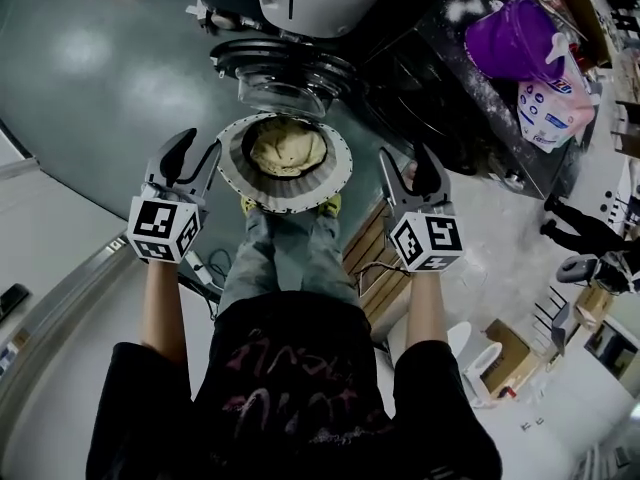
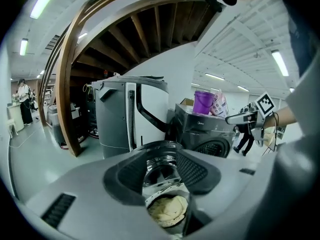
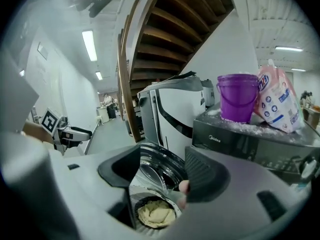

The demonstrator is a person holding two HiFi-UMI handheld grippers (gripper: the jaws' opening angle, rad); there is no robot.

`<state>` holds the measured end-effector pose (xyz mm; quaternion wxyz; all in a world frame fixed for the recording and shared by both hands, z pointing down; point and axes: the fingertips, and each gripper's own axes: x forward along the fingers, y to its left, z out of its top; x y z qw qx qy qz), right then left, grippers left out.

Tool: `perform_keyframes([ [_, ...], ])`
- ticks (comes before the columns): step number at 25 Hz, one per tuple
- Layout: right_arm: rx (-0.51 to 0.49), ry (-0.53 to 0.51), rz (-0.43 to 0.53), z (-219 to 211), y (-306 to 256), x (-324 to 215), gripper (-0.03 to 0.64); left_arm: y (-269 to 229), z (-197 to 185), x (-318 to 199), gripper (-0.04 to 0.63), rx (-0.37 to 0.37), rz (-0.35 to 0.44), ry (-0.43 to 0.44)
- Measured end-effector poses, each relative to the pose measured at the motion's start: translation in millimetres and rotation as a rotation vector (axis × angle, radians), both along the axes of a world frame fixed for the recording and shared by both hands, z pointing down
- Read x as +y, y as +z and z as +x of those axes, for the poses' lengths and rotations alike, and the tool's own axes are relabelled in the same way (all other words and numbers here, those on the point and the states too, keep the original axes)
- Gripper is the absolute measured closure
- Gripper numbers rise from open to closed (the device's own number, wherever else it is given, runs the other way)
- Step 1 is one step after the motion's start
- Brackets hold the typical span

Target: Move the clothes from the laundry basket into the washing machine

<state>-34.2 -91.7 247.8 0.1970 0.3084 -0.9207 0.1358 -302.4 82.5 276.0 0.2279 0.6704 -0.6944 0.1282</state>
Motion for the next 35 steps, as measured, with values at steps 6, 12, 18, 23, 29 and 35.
perform_keyframes([
  [6,0.073,-0.12,-0.009,-4,32,12,0.334,29,13,4,0.399,-0.051,-0.066,0.064],
  [12,0.11,-0.221,-0.037,-8,58,24,0.334,48,26,1,0.399,-0.08,-0.093,0.113],
  [18,0.137,-0.307,-0.081,-13,93,38,0.334,67,38,3,0.399,-0.106,-0.127,0.139],
  [23,0.104,-0.329,-0.153,-15,128,48,0.334,105,49,8,0.397,-0.099,-0.173,0.162],
  [29,0.144,-0.348,-0.175,-7,181,50,0.333,156,57,8,0.397,-0.082,-0.204,0.176],
  [35,0.178,-0.363,-0.196,-1,235,57,0.333,210,65,6,0.396,-0.112,-0.258,0.246],
])
